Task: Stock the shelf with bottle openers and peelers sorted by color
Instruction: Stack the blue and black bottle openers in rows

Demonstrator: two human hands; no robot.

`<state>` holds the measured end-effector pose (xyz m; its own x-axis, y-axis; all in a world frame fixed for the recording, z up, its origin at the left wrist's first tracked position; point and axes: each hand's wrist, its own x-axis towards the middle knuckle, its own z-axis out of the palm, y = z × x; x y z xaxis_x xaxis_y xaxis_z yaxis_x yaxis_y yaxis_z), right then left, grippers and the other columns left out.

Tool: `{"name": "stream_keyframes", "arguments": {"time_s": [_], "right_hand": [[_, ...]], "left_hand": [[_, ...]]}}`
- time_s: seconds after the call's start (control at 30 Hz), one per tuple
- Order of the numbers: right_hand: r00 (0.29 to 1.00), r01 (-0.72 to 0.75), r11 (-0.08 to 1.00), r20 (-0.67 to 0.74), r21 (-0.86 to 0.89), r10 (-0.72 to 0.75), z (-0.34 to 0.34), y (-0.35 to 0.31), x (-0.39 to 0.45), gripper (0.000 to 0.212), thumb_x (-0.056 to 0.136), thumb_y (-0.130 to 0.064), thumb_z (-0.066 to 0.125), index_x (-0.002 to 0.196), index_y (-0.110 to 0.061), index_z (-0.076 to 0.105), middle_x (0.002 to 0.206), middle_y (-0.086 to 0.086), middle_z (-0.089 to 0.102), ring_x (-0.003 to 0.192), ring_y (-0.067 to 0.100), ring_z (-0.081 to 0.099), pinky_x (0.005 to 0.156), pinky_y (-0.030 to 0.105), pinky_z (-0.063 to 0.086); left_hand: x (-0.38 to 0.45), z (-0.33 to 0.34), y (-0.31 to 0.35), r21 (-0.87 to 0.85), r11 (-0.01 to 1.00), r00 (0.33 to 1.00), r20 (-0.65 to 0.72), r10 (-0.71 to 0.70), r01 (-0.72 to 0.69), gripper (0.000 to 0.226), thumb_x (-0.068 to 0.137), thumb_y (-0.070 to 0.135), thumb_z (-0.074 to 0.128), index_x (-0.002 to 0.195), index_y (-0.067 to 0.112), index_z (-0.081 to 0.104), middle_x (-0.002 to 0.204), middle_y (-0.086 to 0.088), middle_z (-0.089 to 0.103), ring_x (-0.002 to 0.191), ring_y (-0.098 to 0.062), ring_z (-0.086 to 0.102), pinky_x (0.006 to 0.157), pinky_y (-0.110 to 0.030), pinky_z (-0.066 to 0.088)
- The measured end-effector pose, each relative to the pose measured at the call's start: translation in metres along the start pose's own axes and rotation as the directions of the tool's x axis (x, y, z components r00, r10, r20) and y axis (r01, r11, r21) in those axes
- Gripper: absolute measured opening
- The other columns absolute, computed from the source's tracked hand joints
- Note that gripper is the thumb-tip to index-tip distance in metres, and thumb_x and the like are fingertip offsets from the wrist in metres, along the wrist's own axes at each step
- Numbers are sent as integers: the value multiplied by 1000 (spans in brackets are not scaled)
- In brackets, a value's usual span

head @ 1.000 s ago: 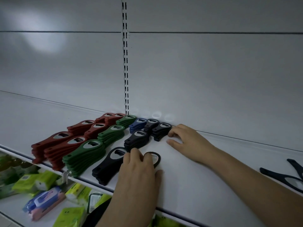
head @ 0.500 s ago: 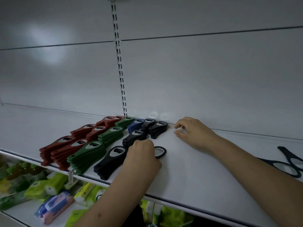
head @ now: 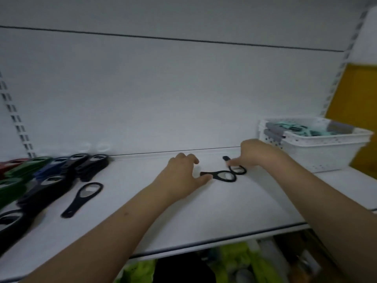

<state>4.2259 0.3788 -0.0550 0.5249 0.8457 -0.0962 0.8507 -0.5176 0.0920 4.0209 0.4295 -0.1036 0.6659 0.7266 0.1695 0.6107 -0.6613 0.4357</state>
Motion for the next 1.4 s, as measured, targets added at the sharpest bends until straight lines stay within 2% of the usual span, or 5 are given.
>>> {"name": "stream_keyframes", "arguments": {"time_s": [0.27,0.53,0.73,1.1,1.4], "right_hand": [[995,-23,960,99,280,-5,15,3,6,44,82,-48,74,80,-7,58,74,4,58,66,21,54,56,25,40],[973,215,276,-228,937,18,28,13,5,14,88,-10,74,99,-2,73,80,7,73,61,10,65,67,20,58],[964,267,426,-235,864,-127,40,4,-2,6,88,-11,74,93,-14,76,77,2,72,59,11,65,58,19,54],[962,252,547,-146,798,-229,47,-14,0,13,92,-21,69,102,-13,74,77,-1,69,53,4,56,51,17,40],[863,-112,150,171,982,-475,11,-76,-10,14,88,-16,68,94,-4,69,75,4,68,52,9,59,44,17,48]], "left_hand": [[26,15,-19,-192,978,997,-2,79,-78,20,81,41,77,90,25,66,94,8,65,85,-7,59,69,-15,44],[24,9,-30,-393,918,997,-81,8,-40,39,74,36,84,106,31,63,84,6,70,73,-3,62,60,-6,42],[23,9,-28,-404,914,998,-69,6,-33,64,76,38,83,132,30,55,90,8,70,81,1,63,67,-7,41],[22,4,-32,-479,878,986,-152,-70,-12,14,75,25,84,86,25,75,81,0,72,71,-10,64,69,-21,49],[-33,-50,-65,-607,794,937,-266,-227,19,15,76,14,84,89,15,76,75,-13,74,63,-20,69,74,-36,57]]}}
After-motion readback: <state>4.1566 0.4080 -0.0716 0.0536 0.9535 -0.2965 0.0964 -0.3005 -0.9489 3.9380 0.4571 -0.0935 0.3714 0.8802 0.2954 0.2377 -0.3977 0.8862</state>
